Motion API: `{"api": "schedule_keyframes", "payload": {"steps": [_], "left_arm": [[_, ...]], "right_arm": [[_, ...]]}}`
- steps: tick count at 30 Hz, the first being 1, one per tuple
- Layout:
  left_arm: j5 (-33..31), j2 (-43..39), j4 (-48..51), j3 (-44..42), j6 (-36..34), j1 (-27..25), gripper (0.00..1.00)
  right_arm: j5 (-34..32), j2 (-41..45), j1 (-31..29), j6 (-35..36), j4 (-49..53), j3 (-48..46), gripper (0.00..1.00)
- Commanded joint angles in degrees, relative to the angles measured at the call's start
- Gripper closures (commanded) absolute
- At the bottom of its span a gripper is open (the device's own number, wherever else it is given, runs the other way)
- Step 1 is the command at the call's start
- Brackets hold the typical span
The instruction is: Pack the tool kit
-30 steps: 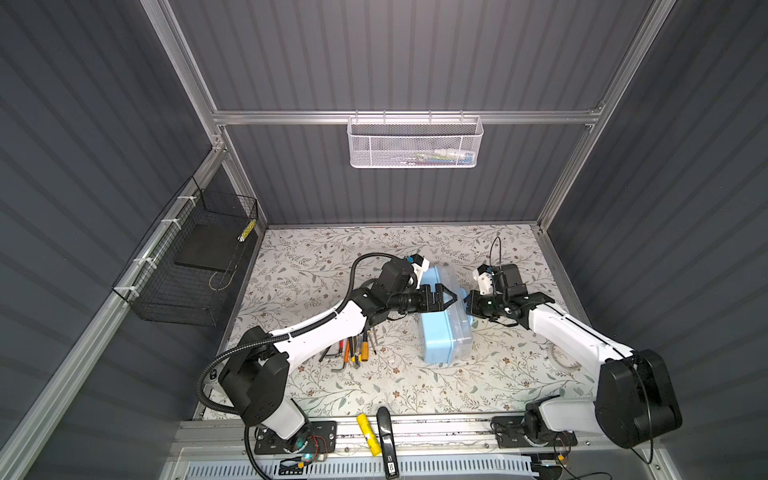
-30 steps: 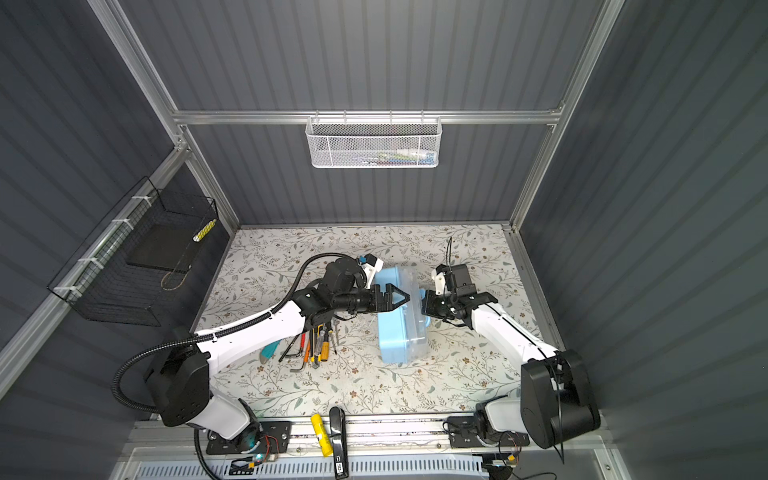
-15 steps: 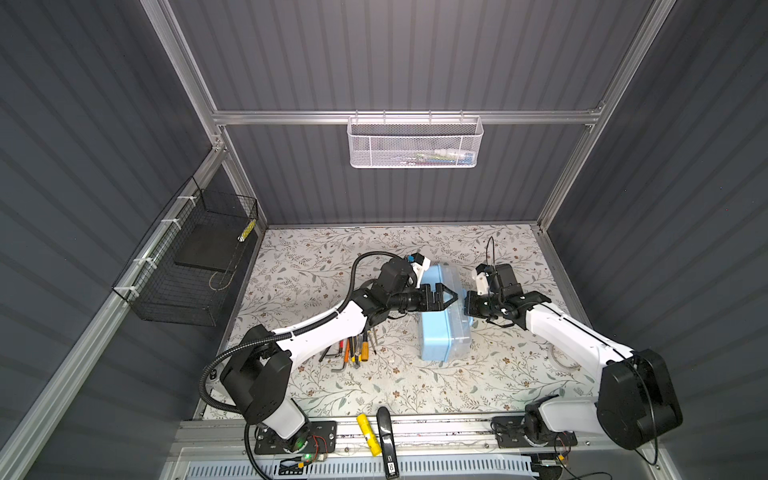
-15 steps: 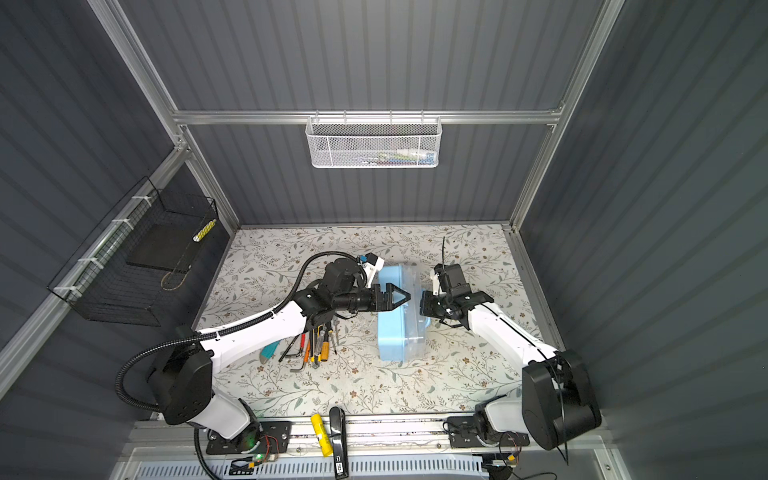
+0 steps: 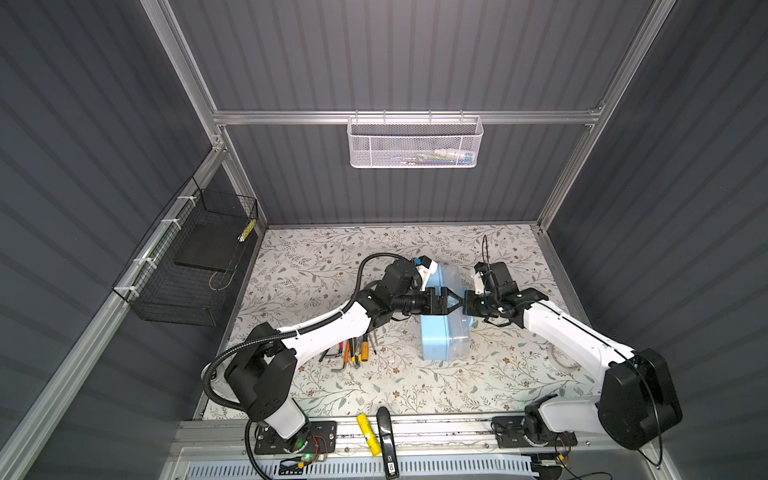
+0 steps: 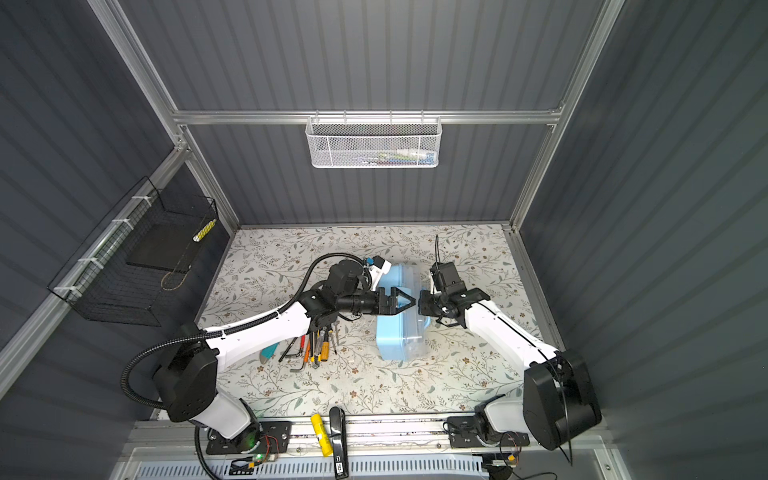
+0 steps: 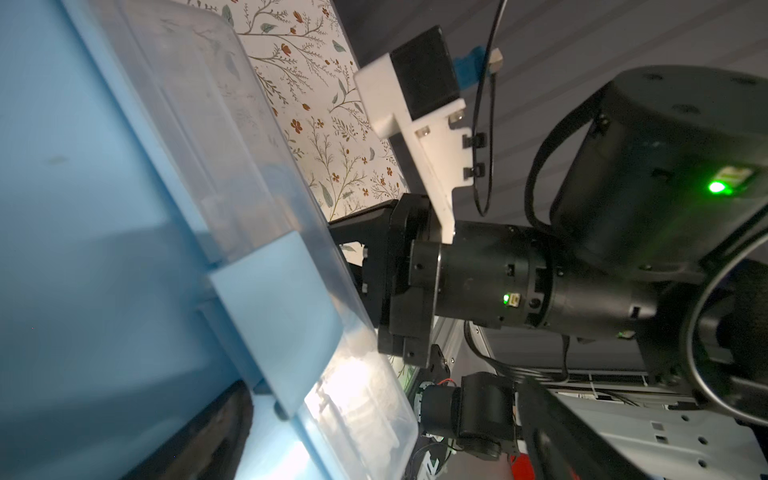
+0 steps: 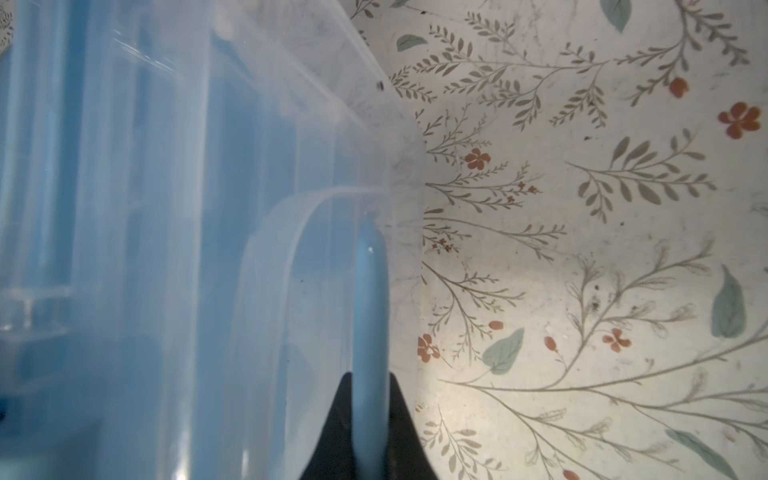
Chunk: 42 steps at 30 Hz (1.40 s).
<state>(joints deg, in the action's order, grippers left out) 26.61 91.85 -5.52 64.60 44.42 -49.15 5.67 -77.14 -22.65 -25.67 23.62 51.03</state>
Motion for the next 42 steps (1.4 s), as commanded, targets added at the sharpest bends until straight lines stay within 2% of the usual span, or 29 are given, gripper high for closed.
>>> {"api": "schedule_keyframes", "payload": {"steps": [1,4,8,11,21,26,37,42], "left_arm": [[8.66,-0.09,-6.08,-0.03,0.95,-2.3,0.01],[4.82,-1.0,2.86,1.73,-3.63,-2.35,0.01],[-8.28,-2.99,20.62,5.48,-12.65,-2.03,0.01],[-15.24,-5.71,25.34,5.21,-14.5,-0.59,0.0],[-18.34,-13.87,24.67,-0.58,-15.03,5.14,0.01],[-18.78,-16.32,22.89,-4.22,-14.37,6.39,0.0],[-21.3,-20.89,22.1,-10.69,-13.3,6.82,0.0],[-24.2,-24.71,22.98,-13.65,-12.35,6.8,0.01]], "right_arm": [[-0.75,-0.73,-1.83,2.83,-1.67,0.74,1.0],[-2.02,-0.06,-1.78,2.52,-1.68,0.74,1.0],[-1.92,1.17,-1.56,1.68,-1.64,1.04,1.0],[-1.95,2.14,-1.56,1.03,0.03,2.16,1.0],[-0.97,4.85,-1.82,-2.63,2.97,6.34,1.0],[-3.08,3.97,-4.04,-4.67,3.04,7.94,1.0],[-4.81,-6.19,-10.85,-8.03,4.55,15.49,1.0],[-7.4,-10.02,-12.95,-6.63,7.52,20.42,1.0]]}}
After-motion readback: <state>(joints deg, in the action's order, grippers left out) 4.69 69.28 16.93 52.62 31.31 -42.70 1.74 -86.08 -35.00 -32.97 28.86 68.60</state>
